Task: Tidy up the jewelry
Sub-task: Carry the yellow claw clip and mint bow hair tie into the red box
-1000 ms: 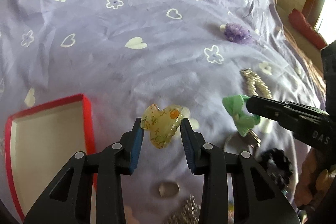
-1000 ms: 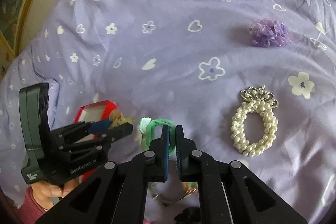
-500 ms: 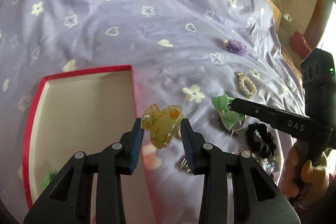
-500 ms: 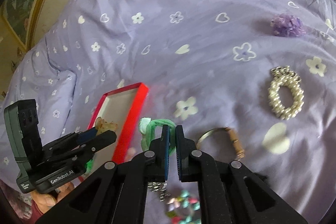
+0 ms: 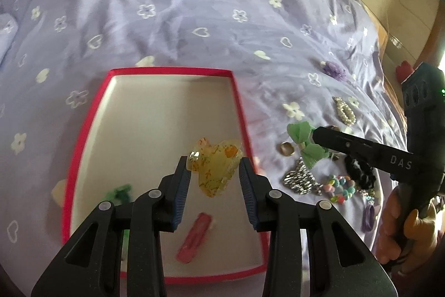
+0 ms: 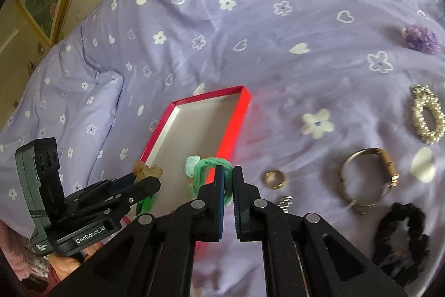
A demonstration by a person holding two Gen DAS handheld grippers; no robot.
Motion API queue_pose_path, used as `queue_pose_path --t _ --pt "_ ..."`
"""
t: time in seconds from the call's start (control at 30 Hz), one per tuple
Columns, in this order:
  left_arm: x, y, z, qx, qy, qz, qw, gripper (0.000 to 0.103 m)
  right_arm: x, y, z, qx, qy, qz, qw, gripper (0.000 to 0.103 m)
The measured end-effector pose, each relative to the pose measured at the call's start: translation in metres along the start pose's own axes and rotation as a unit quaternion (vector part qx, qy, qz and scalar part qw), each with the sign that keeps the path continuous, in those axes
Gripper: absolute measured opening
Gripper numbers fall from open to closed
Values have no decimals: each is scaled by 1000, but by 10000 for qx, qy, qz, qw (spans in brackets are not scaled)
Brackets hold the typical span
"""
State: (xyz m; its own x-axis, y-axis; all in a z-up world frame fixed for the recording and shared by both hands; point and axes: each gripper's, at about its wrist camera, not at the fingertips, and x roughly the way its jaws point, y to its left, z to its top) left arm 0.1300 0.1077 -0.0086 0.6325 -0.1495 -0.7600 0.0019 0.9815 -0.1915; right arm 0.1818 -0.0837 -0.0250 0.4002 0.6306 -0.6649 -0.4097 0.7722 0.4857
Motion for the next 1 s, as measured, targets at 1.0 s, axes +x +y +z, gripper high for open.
queue_pose_path --t 1.0 --pt "50 93 12 -161 442 841 9953 34 117 58 14 -658 834 -64 9943 5"
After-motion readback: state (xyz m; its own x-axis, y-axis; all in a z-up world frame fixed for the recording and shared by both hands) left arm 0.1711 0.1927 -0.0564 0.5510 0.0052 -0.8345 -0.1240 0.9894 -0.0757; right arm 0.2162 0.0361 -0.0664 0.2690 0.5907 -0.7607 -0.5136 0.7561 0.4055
